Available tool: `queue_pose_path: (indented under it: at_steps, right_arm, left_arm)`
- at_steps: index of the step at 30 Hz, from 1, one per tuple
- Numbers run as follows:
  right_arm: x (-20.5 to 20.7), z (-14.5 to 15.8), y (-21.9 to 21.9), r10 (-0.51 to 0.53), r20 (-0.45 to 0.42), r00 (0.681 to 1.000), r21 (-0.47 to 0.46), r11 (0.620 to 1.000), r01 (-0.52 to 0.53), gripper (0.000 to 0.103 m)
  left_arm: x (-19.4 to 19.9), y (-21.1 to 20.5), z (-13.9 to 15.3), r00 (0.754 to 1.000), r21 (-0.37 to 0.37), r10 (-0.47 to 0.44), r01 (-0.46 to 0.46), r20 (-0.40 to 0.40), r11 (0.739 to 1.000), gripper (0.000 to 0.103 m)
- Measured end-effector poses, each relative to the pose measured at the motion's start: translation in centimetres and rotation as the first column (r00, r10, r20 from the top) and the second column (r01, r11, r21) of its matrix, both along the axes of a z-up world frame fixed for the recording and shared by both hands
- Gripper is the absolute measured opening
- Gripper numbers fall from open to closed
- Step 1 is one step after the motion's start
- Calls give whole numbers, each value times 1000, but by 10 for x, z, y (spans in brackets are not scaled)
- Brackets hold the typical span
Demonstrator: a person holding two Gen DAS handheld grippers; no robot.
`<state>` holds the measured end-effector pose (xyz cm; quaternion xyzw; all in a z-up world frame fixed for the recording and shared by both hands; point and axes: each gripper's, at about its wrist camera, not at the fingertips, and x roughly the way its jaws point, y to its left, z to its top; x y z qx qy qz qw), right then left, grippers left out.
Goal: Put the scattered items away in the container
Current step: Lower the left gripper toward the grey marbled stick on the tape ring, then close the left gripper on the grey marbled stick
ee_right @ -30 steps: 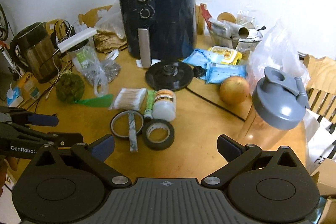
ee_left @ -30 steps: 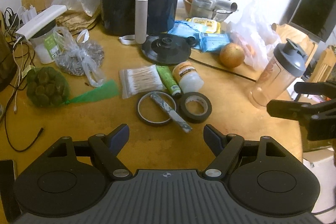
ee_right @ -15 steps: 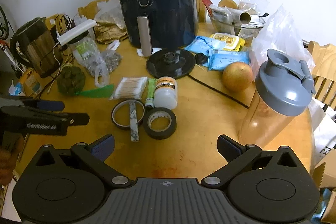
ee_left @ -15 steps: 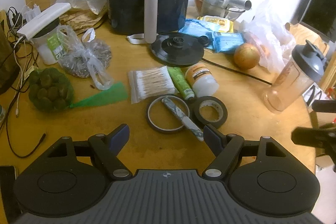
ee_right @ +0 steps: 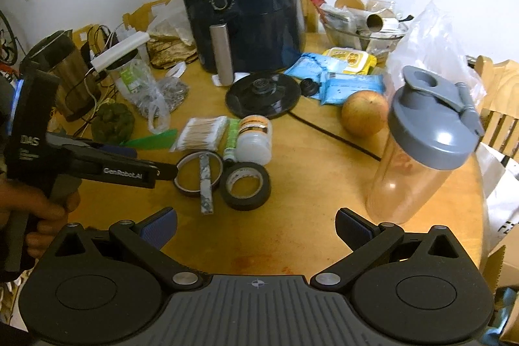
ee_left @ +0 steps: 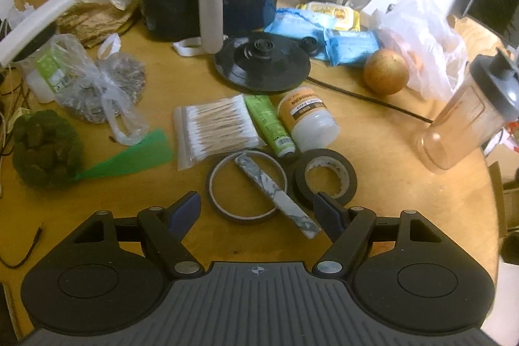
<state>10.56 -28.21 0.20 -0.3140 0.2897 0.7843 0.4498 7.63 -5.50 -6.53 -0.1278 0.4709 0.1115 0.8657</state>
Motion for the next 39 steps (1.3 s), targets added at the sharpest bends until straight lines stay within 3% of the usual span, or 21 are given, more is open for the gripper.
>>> queue_pose_path:
  at_steps: [2, 4, 9, 13, 15, 20, 26, 35, 39]
  right_arm:
    - [4, -1, 2, -16, -4, 1000, -6, 1000, 16, 103]
    - [9, -2, 3, -32, -12, 999, -11, 999, 32, 103]
    - [17, -6, 6, -63, -9, 998, -23, 998, 62, 103]
    - [21, -7, 5, -76, -5, 997, -22, 997, 76, 103]
    - [23, -8, 5, -85, -3, 996, -22, 996, 85, 103]
    - [29, -9, 7, -111, -2, 994, -27, 994, 110, 103]
    - [36, -11, 10, -137, -1, 991, -36, 990, 137, 103]
    - [34, -13, 16, -133, -1, 991, -40, 990, 133, 103]
    - [32, -13, 16, -128, 3, 992, -41, 991, 128, 103]
  left_arm:
    - [6, 3, -5, 1000, -21, 0, 0, -9, 1000, 74]
    - [12, 6, -11, 1000, -42, 4, -5, -20, 999, 66]
    - [27, 13, -27, 998, -74, 33, -38, -59, 997, 63]
    - [38, 16, -38, 995, -90, 49, -57, -87, 994, 51]
    - [45, 17, -44, 993, -98, 46, -56, -105, 994, 50]
    - [54, 15, -57, 992, -104, 36, -49, -125, 993, 45]
    - [56, 12, -59, 988, -93, 39, -53, -149, 994, 27]
    - [52, 12, -61, 984, -85, 55, -70, -169, 994, 26]
    - [52, 13, -61, 982, -81, 69, -84, -176, 993, 16]
